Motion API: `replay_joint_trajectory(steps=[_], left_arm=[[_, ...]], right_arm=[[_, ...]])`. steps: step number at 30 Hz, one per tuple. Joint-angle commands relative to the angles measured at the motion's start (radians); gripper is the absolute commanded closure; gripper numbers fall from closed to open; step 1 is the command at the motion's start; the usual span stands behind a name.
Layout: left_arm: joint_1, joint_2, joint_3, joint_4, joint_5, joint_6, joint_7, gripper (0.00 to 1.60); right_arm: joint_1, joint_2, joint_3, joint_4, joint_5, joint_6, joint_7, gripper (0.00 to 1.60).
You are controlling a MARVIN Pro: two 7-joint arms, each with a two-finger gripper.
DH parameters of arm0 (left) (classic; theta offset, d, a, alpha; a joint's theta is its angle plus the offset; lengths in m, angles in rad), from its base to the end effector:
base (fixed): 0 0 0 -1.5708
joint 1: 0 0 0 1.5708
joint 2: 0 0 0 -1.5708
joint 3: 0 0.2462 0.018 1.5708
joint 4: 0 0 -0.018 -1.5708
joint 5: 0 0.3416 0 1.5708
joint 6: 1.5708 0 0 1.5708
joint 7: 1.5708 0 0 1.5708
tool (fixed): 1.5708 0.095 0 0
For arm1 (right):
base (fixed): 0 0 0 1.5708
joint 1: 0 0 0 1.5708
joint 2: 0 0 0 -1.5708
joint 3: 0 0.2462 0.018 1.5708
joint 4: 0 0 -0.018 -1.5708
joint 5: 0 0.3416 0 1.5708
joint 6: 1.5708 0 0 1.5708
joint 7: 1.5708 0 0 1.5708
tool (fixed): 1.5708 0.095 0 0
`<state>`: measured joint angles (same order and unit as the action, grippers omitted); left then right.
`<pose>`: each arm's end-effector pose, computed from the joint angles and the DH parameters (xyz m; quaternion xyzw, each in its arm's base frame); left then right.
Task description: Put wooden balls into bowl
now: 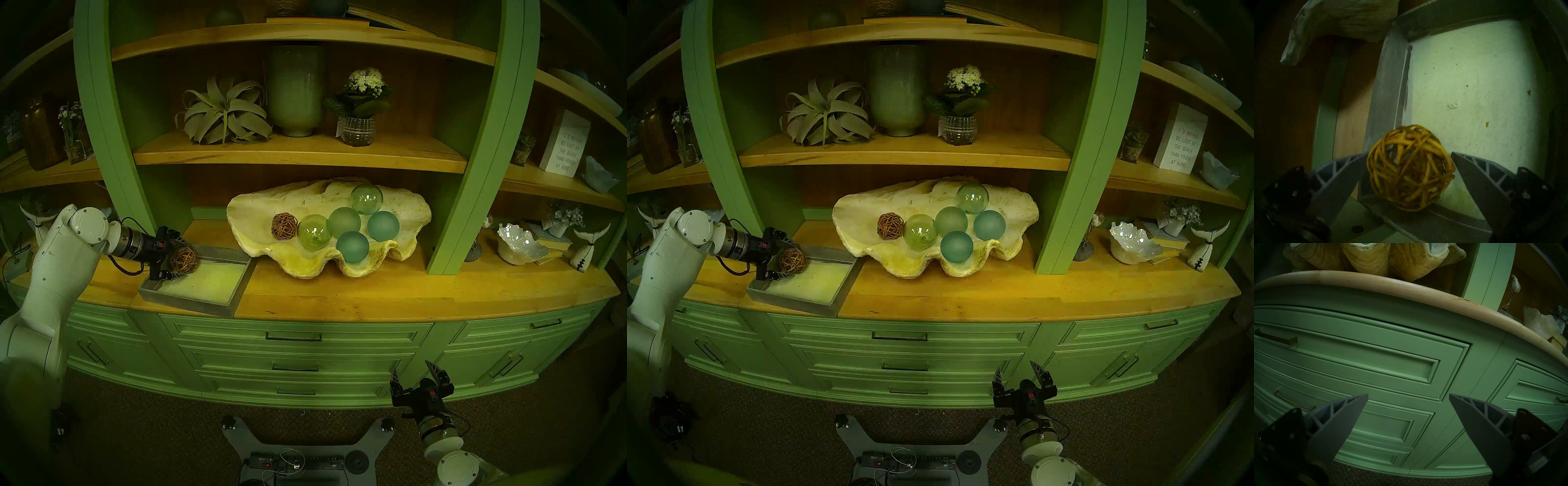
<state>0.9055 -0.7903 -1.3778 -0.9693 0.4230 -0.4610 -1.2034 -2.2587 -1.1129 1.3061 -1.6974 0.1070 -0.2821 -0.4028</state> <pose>0.4973 0.2431 -0.1808 -0.6189 0.7022 -0.3440 0.0743 0.2061 -0.0152 -0.4342 0.8033 0.0844 0.5850 0.0733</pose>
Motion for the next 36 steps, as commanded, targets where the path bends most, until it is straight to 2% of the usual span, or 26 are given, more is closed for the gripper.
replay_joint_trajectory(steps=[1,13,25,33,34,35,36], left_arm=[[-0.043,0.015,-0.025,-0.028,-0.026,-0.008,-0.015,0.0],[-0.048,0.002,-0.019,0.008,-0.019,-0.028,-0.025,0.0],[-0.128,-0.044,0.011,0.119,0.038,-0.063,0.012,0.0],[-0.153,-0.075,0.009,0.143,0.047,-0.065,0.016,0.01],[-0.154,-0.076,0.008,0.144,0.049,-0.067,0.016,0.28],[-0.154,-0.076,0.007,0.142,0.049,-0.068,0.014,0.63],[-0.153,-0.077,0.006,0.142,0.05,-0.069,0.013,1.27]], right_arm=[[0.003,0.001,0.003,-0.029,-0.001,-0.005,-0.001,0.0],[0.002,0.002,0.003,-0.031,-0.001,-0.003,-0.001,0.0],[0.002,0.002,0.003,-0.03,-0.001,-0.004,-0.001,0.0],[0.003,0.001,0.003,-0.029,-0.001,-0.005,-0.001,0.0],[0.003,0.001,0.003,-0.029,-0.001,-0.005,-0.001,0.0],[0.003,0.001,0.003,-0.029,-0.001,-0.005,-0.001,0.0],[0.003,0.001,0.003,-0.029,-0.001,-0.005,-0.001,0.0]])
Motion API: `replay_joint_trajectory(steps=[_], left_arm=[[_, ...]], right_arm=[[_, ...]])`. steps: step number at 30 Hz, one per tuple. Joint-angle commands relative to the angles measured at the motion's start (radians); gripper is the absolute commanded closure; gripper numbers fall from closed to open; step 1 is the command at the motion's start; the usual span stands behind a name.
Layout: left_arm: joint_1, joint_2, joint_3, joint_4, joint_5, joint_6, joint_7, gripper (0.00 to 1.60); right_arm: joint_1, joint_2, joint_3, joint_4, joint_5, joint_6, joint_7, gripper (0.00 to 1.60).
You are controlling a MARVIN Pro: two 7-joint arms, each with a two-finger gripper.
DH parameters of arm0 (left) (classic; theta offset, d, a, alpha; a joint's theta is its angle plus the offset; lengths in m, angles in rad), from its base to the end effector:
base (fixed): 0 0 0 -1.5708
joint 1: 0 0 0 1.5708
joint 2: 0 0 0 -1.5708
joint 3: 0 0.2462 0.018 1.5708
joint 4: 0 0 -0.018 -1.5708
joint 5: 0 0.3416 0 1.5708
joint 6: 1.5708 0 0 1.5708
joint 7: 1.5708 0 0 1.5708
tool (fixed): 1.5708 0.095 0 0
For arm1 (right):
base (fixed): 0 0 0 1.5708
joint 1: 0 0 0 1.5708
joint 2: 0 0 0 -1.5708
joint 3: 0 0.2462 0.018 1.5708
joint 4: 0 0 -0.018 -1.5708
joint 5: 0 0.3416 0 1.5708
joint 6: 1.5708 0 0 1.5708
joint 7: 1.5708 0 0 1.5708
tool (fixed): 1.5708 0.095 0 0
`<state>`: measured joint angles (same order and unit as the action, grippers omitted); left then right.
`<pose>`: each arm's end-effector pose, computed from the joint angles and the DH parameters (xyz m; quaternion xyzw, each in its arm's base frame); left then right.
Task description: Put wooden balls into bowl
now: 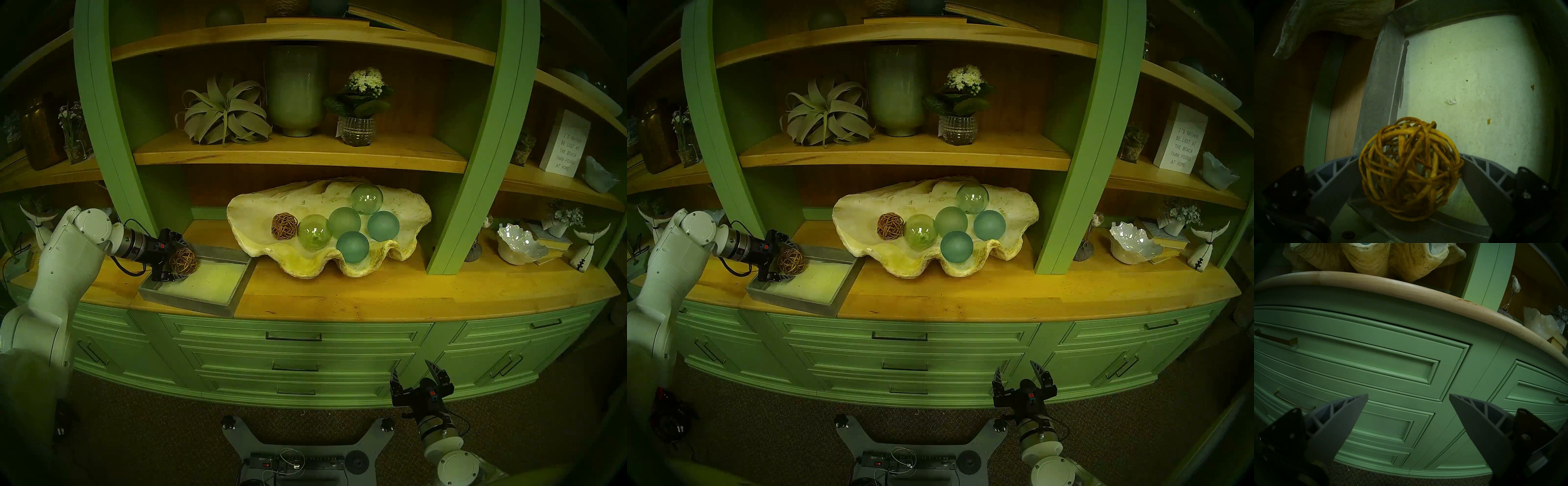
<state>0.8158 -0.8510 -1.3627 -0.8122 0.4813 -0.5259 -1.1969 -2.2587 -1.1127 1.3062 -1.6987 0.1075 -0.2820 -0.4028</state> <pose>0.5078 0.2480 -0.1977 -0.6229 0.7002 -0.3435 0.0612 0.2063 -0.0151 -0.4338 0.8031 0.0841 0.5854 0.0731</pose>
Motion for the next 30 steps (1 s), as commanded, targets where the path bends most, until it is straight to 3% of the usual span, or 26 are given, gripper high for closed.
replay_joint_trajectory(steps=[1,2,8,11,19,30], left_arm=[[-0.063,-0.013,-0.006,-0.018,-0.004,-0.009,0.003,1.52],[-0.058,-0.01,-0.008,-0.022,-0.003,-0.012,0.001,1.6],[-0.042,0.011,-0.019,-0.026,-0.009,-0.02,-0.008,1.6],[-0.005,0.031,-0.048,-0.11,-0.062,-0.032,-0.042,1.6],[-0.034,0.052,-0.119,-0.22,-0.171,-0.057,-0.098,1.6],[0.08,0.084,-0.197,-0.368,-0.334,0.013,-0.124,1.6]], right_arm=[[0.003,0.001,0.002,-0.028,-0.001,-0.005,-0.001,0.0],[0.003,0.001,0.003,-0.028,-0.001,-0.004,-0.001,0.0],[0.002,0.001,0.003,-0.029,-0.001,-0.004,-0.001,0.0],[0.004,0.001,0.002,-0.027,-0.001,-0.005,-0.001,0.0],[0.008,-0.001,0.001,-0.017,-0.002,-0.006,0.0,0.0],[0.01,-0.002,0.0,-0.014,-0.002,-0.006,0.0,0.0]])
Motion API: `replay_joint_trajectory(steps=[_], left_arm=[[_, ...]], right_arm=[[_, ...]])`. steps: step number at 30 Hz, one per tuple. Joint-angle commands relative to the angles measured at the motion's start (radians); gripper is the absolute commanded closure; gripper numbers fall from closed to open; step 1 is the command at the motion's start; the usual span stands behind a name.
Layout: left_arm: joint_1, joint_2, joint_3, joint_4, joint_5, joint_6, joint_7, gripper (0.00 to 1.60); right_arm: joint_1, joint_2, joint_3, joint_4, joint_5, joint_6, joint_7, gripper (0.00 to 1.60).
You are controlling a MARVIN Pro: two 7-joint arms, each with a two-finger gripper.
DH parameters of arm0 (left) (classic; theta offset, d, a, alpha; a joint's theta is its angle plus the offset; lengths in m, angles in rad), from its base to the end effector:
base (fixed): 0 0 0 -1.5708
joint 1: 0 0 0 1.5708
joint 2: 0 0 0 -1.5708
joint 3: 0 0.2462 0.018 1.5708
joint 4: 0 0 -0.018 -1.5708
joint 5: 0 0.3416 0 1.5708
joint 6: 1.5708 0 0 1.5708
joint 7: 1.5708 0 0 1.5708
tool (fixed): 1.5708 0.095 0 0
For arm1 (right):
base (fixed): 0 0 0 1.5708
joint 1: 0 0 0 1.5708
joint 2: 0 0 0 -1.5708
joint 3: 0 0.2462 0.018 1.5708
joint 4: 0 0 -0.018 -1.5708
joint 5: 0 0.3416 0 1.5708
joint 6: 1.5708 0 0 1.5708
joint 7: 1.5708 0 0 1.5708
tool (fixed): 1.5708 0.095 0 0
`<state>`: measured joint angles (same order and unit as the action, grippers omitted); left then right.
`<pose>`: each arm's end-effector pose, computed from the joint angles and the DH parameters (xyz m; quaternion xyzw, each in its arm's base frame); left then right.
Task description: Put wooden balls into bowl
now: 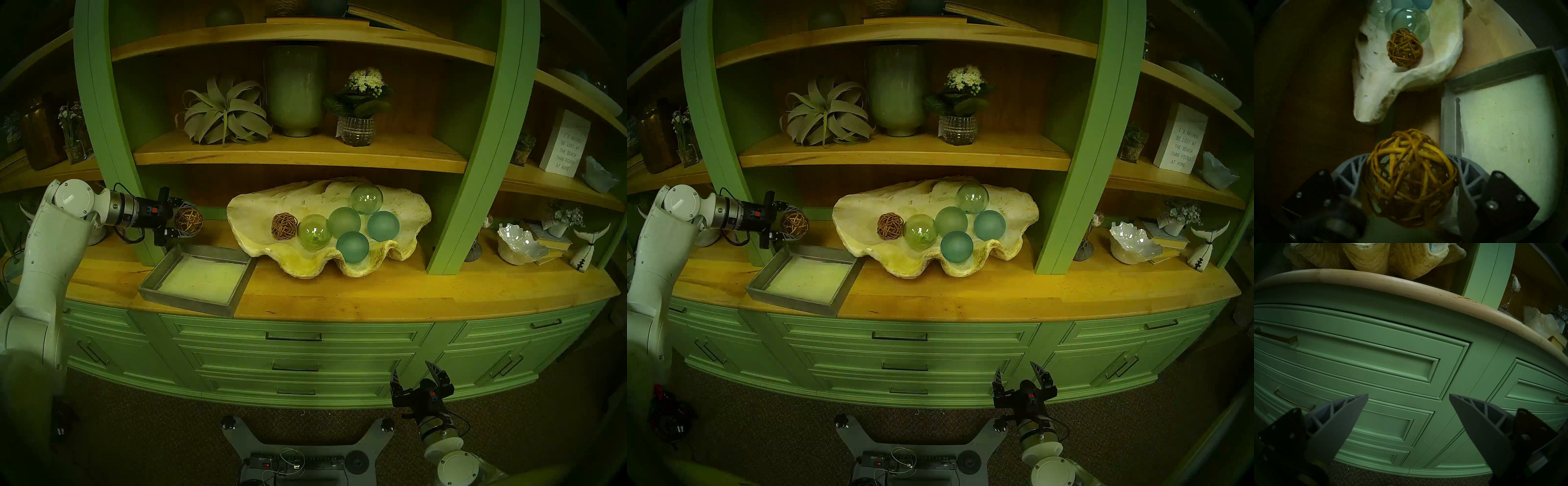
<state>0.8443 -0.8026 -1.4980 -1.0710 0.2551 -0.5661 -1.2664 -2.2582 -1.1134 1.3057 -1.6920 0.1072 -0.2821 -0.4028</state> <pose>0.5037 0.2260 -0.0868 -0.5200 0.7061 -0.4708 0.0966 0.2051 -0.0159 -0.4360 0.8046 0.0846 0.5831 0.0742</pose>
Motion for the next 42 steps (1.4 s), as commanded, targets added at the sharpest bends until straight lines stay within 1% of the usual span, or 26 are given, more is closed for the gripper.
replay_joint_trajectory(steps=[1,4,9,12,13,14,15,16,18,19,22,23,24,25,27,28,29,30,31,32,33,35,37,38,41,42], left_arm=[[0.067,0.036,-0.068,-0.119,-0.126,0.067,-0.061,1.6],[0.111,0.033,-0.089,-0.151,-0.181,0.115,-0.088,1.6],[0.169,0.001,-0.138,-0.186,-0.303,0.219,-0.136,1.6],[0.178,-0.026,-0.173,-0.207,-0.38,0.271,-0.149,1.6],[0.178,-0.026,-0.173,-0.207,-0.38,0.271,-0.149,1.6],[0.185,-0.034,-0.185,-0.22,-0.404,0.298,-0.155,1.6],[0.194,-0.058,-0.198,-0.24,-0.448,0.335,-0.161,1.6],[0.194,-0.058,-0.198,-0.24,-0.448,0.335,-0.161,1.6],[0.203,-0.084,-0.208,-0.262,-0.491,0.369,-0.166,1.6],[0.21,-0.107,-0.217,-0.283,-0.53,0.42,-0.168,1.6],[0.216,-0.125,-0.219,-0.309,-0.559,0.447,-0.165,1.6],[0.22,-0.142,-0.219,-0.33,-0.58,0.485,-0.154,1.6],[0.221,-0.149,-0.217,-0.332,-0.585,0.495,-0.142,1.6],[0.226,-0.156,-0.22,-0.342,-0.592,0.542,-0.127,1.6],[0.222,-0.162,-0.215,-0.324,-0.598,0.526,-0.109,1.6],[0.225,-0.166,-0.215,-0.33,-0.599,0.566,-0.086,1.6],[0.221,-0.171,-0.213,-0.332,-0.594,0.635,-0.067,1.6],[0.214,-0.171,-0.201,-0.321,-0.591,0.609,-0.043,1.6],[0.207,-0.175,-0.197,-0.315,-0.586,0.613,-0.034,1.6],[0.204,-0.177,-0.193,-0.321,-0.577,0.662,-0.005,1.6],[0.194,-0.18,-0.188,-0.306,-0.573,0.652,-0.004,1.6],[0.183,-0.177,-0.163,-0.301,-0.562,0.698,0.029,1.6],[0.171,-0.181,-0.141,-0.291,-0.556,0.732,0.045,1.6],[0.163,-0.18,-0.126,-0.294,-0.548,0.766,0.051,1.6],[0.141,-0.177,-0.08,-0.272,-0.537,0.807,0.065,1.6],[0.135,-0.175,-0.062,-0.269,-0.522,0.84,0.068,1.6]], right_arm=[[0.009,-0.001,0.001,-0.02,-0.002,-0.006,0.0,0.0],[0.009,-0.001,0.001,-0.02,-0.002,-0.007,0.0,0.0],[0.01,-0.001,0.001,-0.02,-0.002,-0.007,0.0,0.0],[0.01,-0.001,0.001,-0.02,-0.002,-0.007,0.0,0.0],[0.01,-0.001,0.001,-0.02,-0.002,-0.007,0.0,0.0],[0.01,-0.001,0.001,-0.02,-0.002,-0.007,0.0,0.0],[0.009,-0.001,0.001,-0.021,-0.002,-0.007,0.0,0.0],[0.009,-0.001,0.001,-0.021,-0.002,-0.007,0.0,0.0],[0.009,-0.001,0.001,-0.022,-0.002,-0.008,0.0,0.0],[0.009,-0.001,0.001,-0.022,-0.003,-0.008,0.0,0.0],[0.008,-0.001,0.001,-0.023,-0.003,-0.008,0.0,0.0],[0.008,-0.001,0.002,-0.024,-0.003,-0.008,0.0,0.0],[0.007,-0.001,0.002,-0.025,-0.002,-0.008,0.0,0.0],[0.007,0.0,0.002,-0.026,-0.002,-0.008,0.0,0.0],[0.007,0.0,0.002,-0.027,-0.002,-0.008,0.0,0.0],[0.006,0.0,0.002,-0.028,-0.002,-0.008,0.0,0.0],[0.005,0.0,0.002,-0.029,-0.002,-0.007,0.0,0.0],[0.005,0.0,0.002,-0.03,-0.002,-0.007,0.0,0.0],[0.005,0.0,0.002,-0.03,-0.002,-0.007,0.0,0.0],[0.005,0.0,0.002,-0.03,-0.002,-0.007,0.0,0.0],[0.004,0.001,0.003,-0.031,-0.002,-0.007,0.0,0.0],[0.004,0.001,0.003,-0.031,-0.002,-0.006,0.0,0.0],[0.004,0.001,0.003,-0.032,-0.002,-0.006,0.0,0.0],[0.003,0.001,0.003,-0.033,-0.002,-0.006,0.0,0.0],[0.003,0.001,0.003,-0.033,-0.001,-0.005,-0.001,0.0],[0.003,0.001,0.003,-0.034,-0.001,-0.005,-0.001,0.0]])
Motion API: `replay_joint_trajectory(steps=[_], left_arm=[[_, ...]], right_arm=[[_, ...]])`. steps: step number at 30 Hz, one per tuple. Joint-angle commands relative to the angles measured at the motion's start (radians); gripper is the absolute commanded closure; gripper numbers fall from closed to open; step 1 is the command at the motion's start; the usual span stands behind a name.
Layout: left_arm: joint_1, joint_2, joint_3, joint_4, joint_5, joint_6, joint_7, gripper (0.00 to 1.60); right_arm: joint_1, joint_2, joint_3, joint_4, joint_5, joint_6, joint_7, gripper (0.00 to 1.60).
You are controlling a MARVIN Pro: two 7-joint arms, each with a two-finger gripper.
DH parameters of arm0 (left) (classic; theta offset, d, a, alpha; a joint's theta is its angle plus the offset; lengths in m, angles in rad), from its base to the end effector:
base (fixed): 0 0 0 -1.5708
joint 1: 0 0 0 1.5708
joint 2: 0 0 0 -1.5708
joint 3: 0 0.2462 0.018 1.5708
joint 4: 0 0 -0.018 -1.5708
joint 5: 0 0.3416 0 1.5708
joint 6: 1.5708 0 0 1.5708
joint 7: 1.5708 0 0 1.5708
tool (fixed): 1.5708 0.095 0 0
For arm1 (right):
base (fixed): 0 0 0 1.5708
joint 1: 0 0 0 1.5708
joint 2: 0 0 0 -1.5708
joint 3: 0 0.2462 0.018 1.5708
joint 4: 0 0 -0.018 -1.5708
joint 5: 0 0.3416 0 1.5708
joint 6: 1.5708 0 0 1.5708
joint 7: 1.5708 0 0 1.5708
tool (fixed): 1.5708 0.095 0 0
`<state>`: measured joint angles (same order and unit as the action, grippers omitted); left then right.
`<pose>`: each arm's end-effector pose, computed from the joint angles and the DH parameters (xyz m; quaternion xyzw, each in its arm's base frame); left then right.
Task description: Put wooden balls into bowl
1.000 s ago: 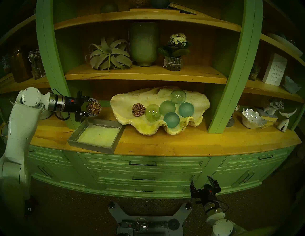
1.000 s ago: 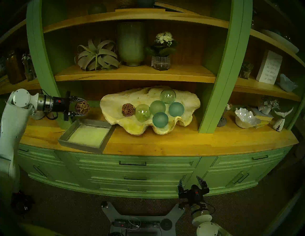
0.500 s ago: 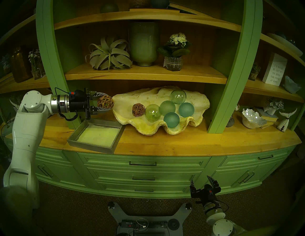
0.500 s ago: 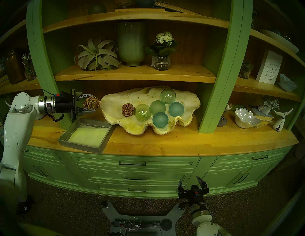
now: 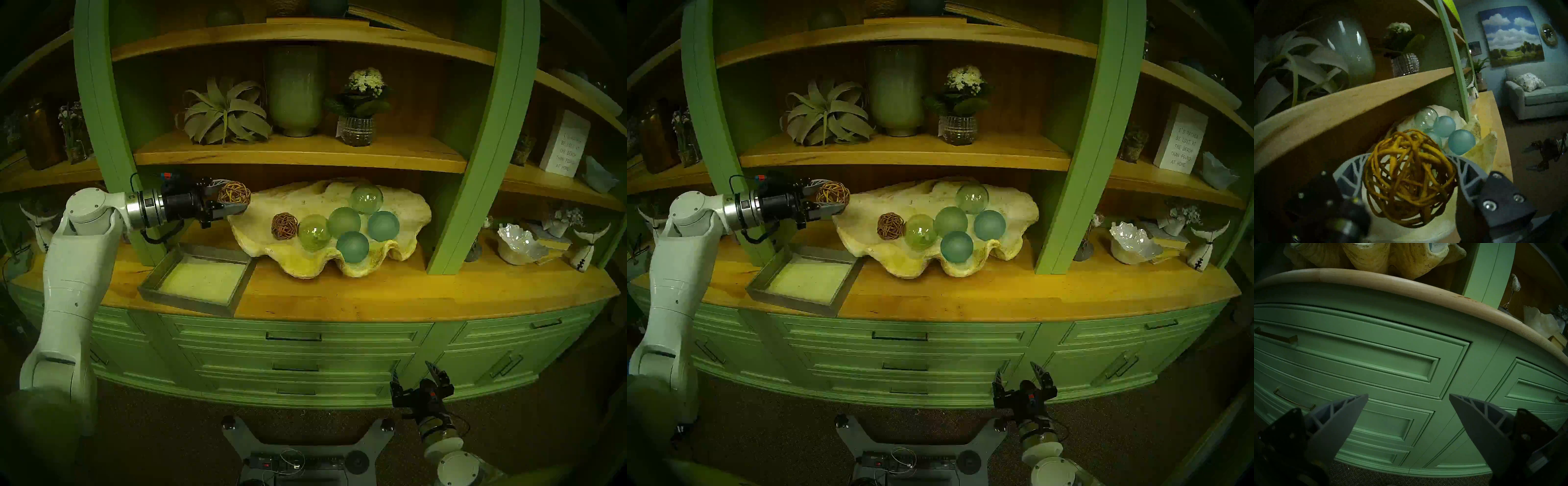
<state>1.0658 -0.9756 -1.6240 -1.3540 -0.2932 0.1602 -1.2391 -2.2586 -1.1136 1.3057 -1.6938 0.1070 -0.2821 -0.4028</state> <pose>0.4856 0.1257 -0.0801 0.6123 -0.4387 0.6136 0.2369 0.2053 -0.0155 -0.4354 0.8042 0.0845 0.5836 0.0738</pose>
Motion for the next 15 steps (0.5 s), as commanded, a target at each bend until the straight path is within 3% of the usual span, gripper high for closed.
replay_joint_trajectory(steps=[1,4,15], left_arm=[[-0.09,-0.007,0.073,0.021,0.027,0.13,0.048,1.6],[-0.105,-0.015,0.103,0.04,0.056,0.189,0.065,1.6],[-0.137,-0.04,0.159,0.093,0.1,0.204,0.068,1.6]], right_arm=[[0.003,0.002,0.003,-0.032,-0.001,-0.005,-0.001,0.0],[0.002,0.002,0.003,-0.033,-0.001,-0.004,-0.001,0.0],[0.003,0.002,0.003,-0.032,-0.001,-0.005,-0.001,0.0]])
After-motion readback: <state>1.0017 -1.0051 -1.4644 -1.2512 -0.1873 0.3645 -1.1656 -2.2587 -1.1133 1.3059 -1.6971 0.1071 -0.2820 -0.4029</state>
